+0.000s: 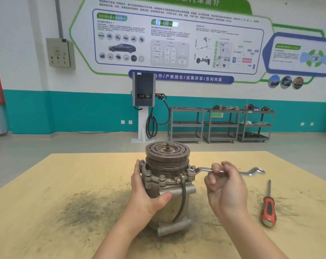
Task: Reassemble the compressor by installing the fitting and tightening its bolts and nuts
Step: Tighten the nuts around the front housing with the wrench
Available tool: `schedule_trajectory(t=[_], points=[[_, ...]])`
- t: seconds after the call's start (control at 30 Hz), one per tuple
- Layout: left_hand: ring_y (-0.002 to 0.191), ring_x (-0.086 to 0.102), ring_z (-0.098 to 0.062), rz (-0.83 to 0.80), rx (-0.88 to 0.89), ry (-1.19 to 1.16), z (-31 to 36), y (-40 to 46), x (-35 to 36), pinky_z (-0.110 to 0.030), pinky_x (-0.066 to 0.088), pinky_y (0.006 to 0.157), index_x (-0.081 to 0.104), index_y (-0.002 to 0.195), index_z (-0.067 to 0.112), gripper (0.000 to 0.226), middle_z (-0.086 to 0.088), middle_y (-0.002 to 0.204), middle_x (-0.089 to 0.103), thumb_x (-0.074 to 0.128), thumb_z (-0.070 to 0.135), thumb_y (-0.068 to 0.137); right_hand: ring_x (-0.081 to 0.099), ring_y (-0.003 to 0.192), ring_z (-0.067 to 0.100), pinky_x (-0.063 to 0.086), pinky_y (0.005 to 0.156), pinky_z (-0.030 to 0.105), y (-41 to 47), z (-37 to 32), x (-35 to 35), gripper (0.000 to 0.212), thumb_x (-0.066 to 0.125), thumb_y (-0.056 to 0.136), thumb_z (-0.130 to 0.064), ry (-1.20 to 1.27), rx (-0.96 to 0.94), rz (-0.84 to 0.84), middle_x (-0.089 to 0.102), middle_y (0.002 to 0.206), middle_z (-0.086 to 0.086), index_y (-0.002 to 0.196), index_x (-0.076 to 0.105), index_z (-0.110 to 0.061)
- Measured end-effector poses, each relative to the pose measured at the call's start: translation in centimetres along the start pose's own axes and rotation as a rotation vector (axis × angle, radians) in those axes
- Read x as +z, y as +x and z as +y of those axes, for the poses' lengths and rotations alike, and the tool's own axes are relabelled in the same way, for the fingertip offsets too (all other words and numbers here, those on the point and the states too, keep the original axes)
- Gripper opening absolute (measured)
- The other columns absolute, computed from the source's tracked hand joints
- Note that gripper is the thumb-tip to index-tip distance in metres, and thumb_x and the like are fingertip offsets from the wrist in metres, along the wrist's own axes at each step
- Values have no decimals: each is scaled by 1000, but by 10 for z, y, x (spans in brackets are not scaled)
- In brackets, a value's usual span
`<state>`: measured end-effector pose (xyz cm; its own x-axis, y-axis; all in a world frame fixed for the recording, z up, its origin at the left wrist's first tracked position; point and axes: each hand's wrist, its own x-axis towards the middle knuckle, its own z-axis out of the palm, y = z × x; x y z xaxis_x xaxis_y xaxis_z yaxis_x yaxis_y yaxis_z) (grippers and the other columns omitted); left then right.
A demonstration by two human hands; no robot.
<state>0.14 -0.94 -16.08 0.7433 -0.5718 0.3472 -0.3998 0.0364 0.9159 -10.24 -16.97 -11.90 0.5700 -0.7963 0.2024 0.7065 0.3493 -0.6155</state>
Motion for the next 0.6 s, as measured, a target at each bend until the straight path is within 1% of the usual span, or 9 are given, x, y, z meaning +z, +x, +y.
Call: schedule_trajectory(t=[0.1, 0.17, 0.23, 0.27, 0.33, 0.43, 0.47, 0.53, 0.6], points=[[144, 22, -8, -1, 2, -8, 0, 0, 1, -27, 24, 110, -14, 148, 47, 133, 13, 159, 15, 73, 70, 51, 52, 48, 18, 41, 43, 22, -35, 10, -2, 21, 32, 102, -5, -106, -333, -19, 62, 65, 4, 92, 45, -17], [144, 24, -9, 7, 4, -12, 0, 0, 1, -30, 24, 113, -12, 149, 46, 133, 10, 158, 18, 74, 69, 50, 62, 60, 18, 50, 54, 23, -59, 22, -1, 19, 42, 100, -19, -285, -543, -91, 68, 79, 3, 91, 53, -31], [143, 29, -12, 9, -6, -17, 2, 0, 1, -40, 27, 118, -10, 149, 47, 135, 5, 157, 24, 76, 70, 48, 68, 76, 15, 55, 66, 24, -75, 30, 2, 6, 54, 95, -37, -589, -735, -217, 70, 92, -5, 91, 57, -40], [142, 32, -13, 4, -14, -25, 3, 0, 1, -44, 29, 118, -9, 149, 48, 138, 4, 156, 27, 78, 73, 46, 70, 82, 14, 56, 70, 25, -78, 31, 5, 5, 58, 92, -43, -701, -783, -279, 69, 96, -8, 91, 59, -38], [140, 35, -14, -3, -22, -34, 4, -1, 0, -47, 31, 116, -8, 149, 50, 140, 4, 155, 30, 79, 77, 43, 71, 85, 14, 58, 71, 27, -79, 29, 10, 12, 64, 88, -43, -748, -837, -378, 69, 99, -10, 91, 61, -32], [143, 29, -11, 4, -9, -28, 2, -1, 0, -43, 28, 118, -8, 149, 48, 136, 7, 158, 25, 78, 72, 46, 71, 77, 17, 57, 68, 23, -75, 12, 23, 5, 63, 90, -36, -617, -808, -367, 71, 93, -3, 91, 60, -33], [144, 28, -10, 6, -9, -22, 1, 0, 0, -39, 27, 118, -9, 149, 48, 135, 8, 158, 23, 77, 70, 48, 70, 71, 21, 56, 64, 24, -73, 6, 26, 4, 58, 93, -37, -544, -726, -307, 72, 89, 4, 91, 58, -34], [144, 26, -9, 3, -8, -12, 0, 0, 0, -33, 27, 115, -10, 149, 47, 134, 10, 158, 21, 75, 70, 49, 66, 59, 24, 52, 54, 26, -65, -3, 26, 12, 47, 100, -33, -402, -513, -176, 71, 77, 13, 91, 50, -25], [144, 24, -8, -4, -1, -6, 0, 1, 0, -31, 26, 114, -11, 149, 47, 135, 11, 159, 17, 75, 73, 48, 58, 49, 23, 46, 47, 24, -55, -9, 21, 15, 38, 104, -22, -282, -351, -90, 67, 67, 13, 91, 43, -16]])
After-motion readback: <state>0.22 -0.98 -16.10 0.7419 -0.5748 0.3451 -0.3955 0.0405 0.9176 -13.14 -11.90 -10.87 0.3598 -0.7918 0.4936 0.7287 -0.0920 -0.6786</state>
